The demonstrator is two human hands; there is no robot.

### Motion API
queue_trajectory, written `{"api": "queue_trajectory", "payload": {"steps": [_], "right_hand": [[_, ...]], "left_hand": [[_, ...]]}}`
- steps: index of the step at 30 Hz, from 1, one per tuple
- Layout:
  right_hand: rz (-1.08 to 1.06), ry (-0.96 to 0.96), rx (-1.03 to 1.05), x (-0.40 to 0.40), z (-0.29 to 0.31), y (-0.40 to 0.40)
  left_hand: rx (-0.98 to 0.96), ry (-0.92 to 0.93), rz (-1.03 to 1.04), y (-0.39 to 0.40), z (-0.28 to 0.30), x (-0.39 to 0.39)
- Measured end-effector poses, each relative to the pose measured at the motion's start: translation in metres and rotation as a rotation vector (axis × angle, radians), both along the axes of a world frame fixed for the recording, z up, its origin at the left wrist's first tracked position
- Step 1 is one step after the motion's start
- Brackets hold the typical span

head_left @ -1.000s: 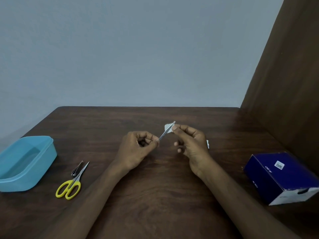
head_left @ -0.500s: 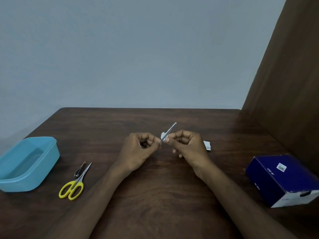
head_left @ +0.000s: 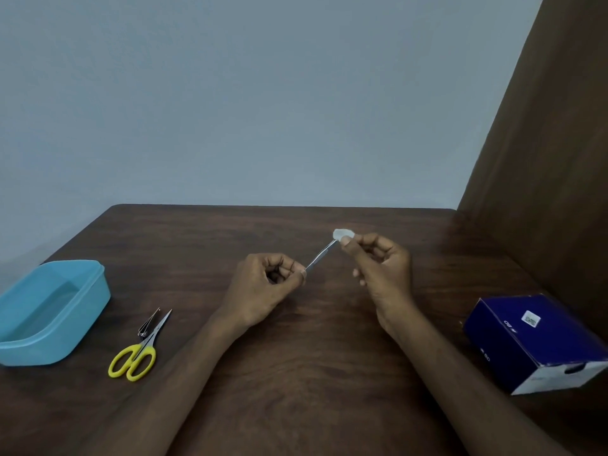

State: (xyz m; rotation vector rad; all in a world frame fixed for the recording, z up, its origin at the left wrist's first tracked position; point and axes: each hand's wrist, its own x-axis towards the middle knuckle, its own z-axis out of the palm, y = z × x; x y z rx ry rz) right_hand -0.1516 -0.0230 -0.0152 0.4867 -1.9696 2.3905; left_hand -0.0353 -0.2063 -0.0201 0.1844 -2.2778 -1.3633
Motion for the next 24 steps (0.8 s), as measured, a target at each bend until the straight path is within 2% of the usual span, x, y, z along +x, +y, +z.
{"api": "queue_trajectory", "payload": {"steps": [5,8,10,12,14,16,18,19,21,24], "right_hand": [[0.026,-0.009,0.083,0.0,-0.004,-0.005],[-0.097,-0.107,0.003,-0.009,-0.003,0.0],[-0.203,-0.1,-0.034,-0.016,-0.006,0.003],[-0.321,0.084,0.065,-0.018,-0.008,0.006],[-0.39,0.398,0.206,-0.01,-0.004,0.01],[-0.374,0.748,0.326,0.002,0.001,0.012],[-0.341,0.969,0.475,0.008,-0.001,0.012],[-0.347,0.988,0.555,0.006,-0.004,0.011],[-0.378,0.877,0.658,-0.001,-0.007,0.011],[-0.441,0.761,0.722,-0.012,-0.011,0.014]], "left_hand": [[-0.026,0.0,-0.033,-0.002,0.0,0.002],[-0.04,-0.006,-0.044,-0.001,-0.002,0.001],[-0.044,-0.011,-0.04,-0.001,-0.002,0.0],[-0.031,-0.013,-0.028,-0.002,-0.002,0.0],[-0.016,-0.009,-0.018,-0.001,-0.001,0.0],[0.0,-0.005,-0.011,0.001,0.0,0.001],[0.007,-0.008,-0.012,0.001,0.0,0.001],[0.003,-0.01,-0.02,0.0,0.0,0.0],[-0.005,-0.017,-0.034,0.0,-0.001,0.0],[0.001,-0.008,-0.033,0.0,-0.001,-0.002]]}}
